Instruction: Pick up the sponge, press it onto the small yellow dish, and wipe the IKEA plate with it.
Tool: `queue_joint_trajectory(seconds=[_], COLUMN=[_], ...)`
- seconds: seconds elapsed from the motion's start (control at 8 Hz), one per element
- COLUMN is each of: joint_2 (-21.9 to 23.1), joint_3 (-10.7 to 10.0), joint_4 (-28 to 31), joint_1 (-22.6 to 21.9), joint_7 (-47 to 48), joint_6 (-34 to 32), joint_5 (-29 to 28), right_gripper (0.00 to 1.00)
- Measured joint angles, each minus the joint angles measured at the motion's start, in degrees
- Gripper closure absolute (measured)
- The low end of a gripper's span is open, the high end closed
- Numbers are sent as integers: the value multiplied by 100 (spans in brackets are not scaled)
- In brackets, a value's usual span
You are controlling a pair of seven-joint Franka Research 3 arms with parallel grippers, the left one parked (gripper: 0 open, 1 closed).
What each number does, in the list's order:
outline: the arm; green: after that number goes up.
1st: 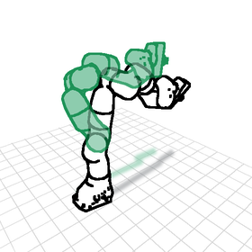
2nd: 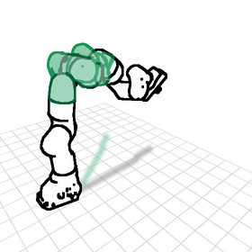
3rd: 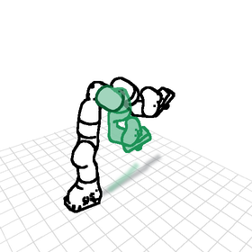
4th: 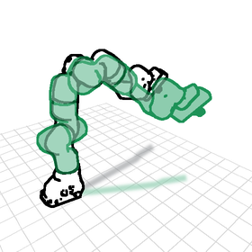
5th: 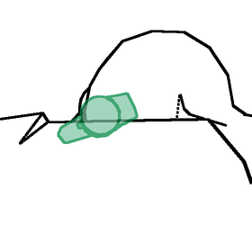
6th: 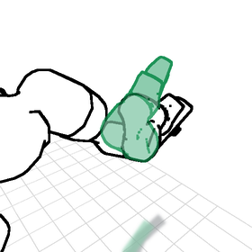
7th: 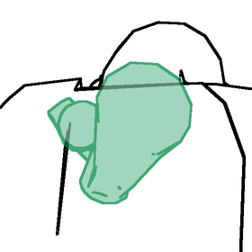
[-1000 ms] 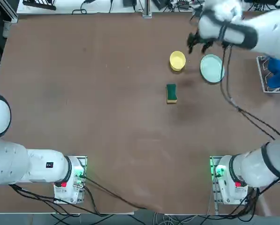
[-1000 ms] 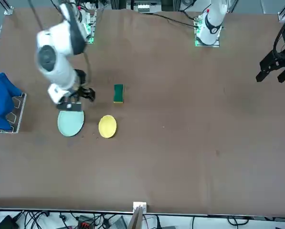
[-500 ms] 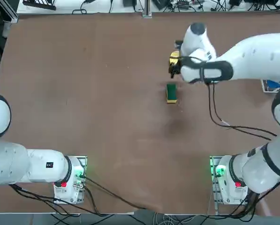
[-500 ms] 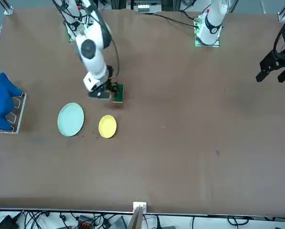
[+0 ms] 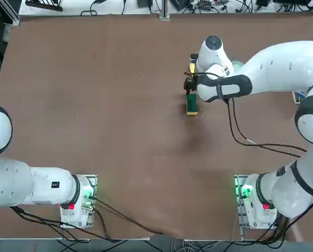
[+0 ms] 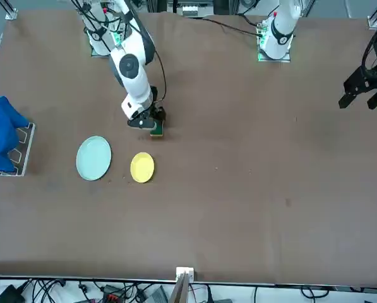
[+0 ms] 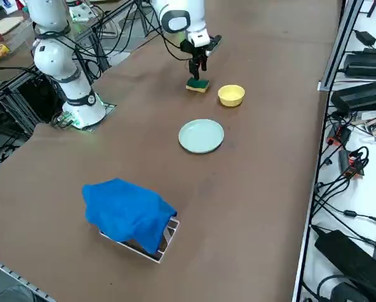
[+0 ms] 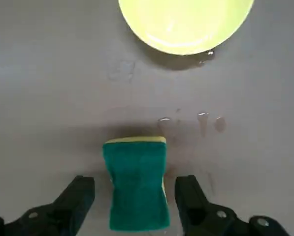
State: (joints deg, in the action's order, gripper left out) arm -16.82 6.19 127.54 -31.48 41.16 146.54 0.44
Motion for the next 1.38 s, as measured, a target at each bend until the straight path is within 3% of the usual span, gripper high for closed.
queue_joint_trajectory(seconds=[1.0,1.25,1.38], joint_2=[-506,-536,-539], joint_3=[-13,-19,-20], joint_4=[5,6,5], joint_1=[-237,-240,-240], joint_7=[2,1,1], joint_6=[90,90,90], joint_5=[0,0,0], right_gripper=[1,9,29])
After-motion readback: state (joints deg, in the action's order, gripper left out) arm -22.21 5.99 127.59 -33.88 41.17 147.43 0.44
